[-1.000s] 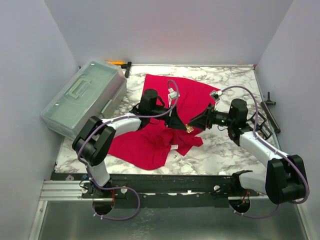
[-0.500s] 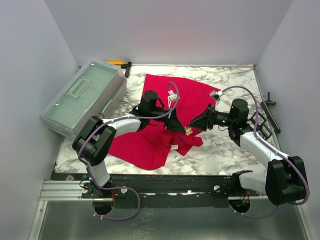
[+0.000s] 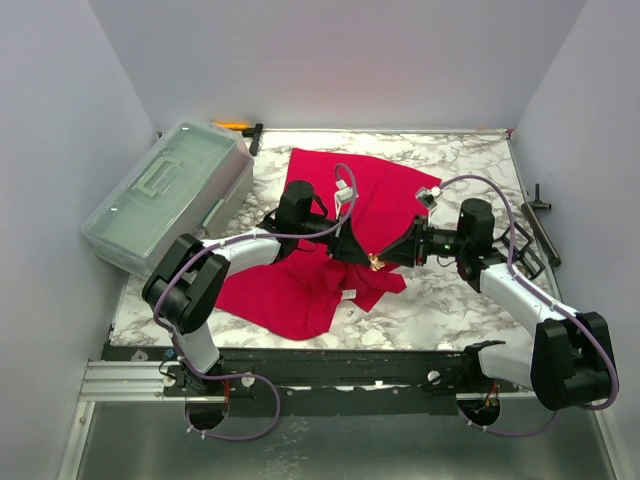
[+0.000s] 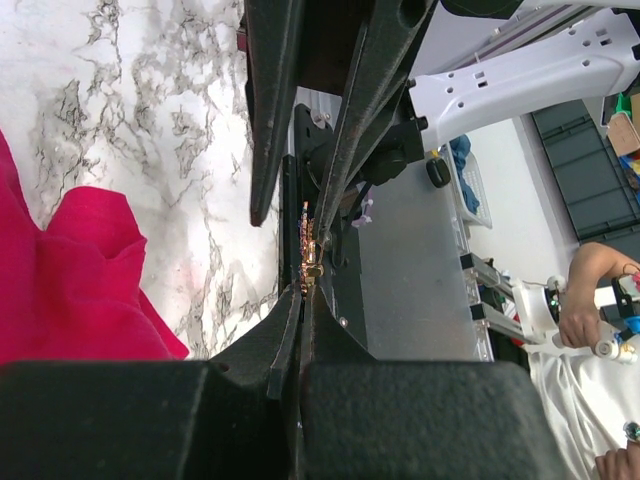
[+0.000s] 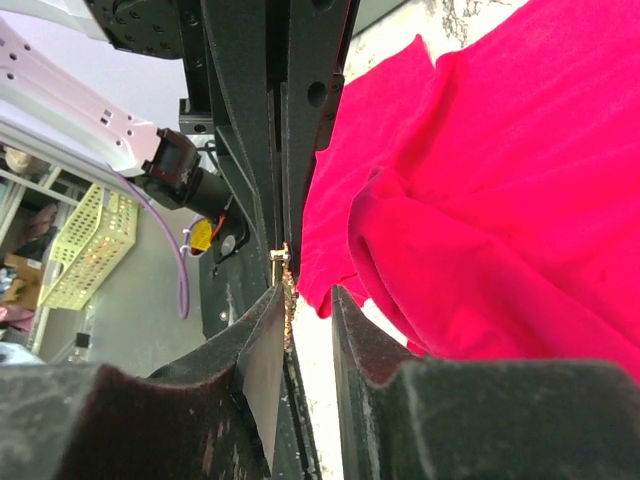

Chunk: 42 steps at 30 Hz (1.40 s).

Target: Remove the brooch from the garment

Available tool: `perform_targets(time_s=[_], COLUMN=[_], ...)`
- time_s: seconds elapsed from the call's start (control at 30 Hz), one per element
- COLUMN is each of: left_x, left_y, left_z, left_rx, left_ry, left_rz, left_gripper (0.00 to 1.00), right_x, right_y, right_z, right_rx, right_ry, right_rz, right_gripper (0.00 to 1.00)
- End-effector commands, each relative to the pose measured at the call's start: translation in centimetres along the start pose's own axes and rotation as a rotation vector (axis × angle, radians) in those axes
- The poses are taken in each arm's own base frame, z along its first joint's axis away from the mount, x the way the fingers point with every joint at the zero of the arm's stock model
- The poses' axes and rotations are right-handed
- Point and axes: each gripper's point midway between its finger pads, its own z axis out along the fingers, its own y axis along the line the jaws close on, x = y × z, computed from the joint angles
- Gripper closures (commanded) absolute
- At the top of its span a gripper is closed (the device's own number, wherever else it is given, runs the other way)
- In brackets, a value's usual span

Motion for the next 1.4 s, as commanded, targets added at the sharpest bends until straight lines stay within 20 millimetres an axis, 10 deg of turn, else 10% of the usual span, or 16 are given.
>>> perform_targets(time_s=[0.0,0.4,0.93,1.37], left_x=[-0.3,-0.2,-1.3,-1.7], left_y=[-1.1,-0.9,1.1,3.9], left_z=[-0.3,-0.1,-2.5,-7.4], left_rx=[0.033,0.035,-0.039,-0.269], left_ry=[0.003,0.009,-0.057,-0.065], left_rz=[0.059,0.053,-0.002,-0.004], left_gripper=[1.00,1.00,0.01,0.01], right_x=[-0.4,-0.6,-2.0,-2.9], right_y=[0.5,1.0,-1.5,-6.7], right_z=[0.0,0.0,-0.8,-7.6], right_rx=[-0.033,-0.069,0.142,0.668], right_ry=[0.008,0.006,0.015,0.200], right_rz=[-0.009,0.011,-0.085,-0.412], right_gripper=[0.74,0.99,1.00,0.99])
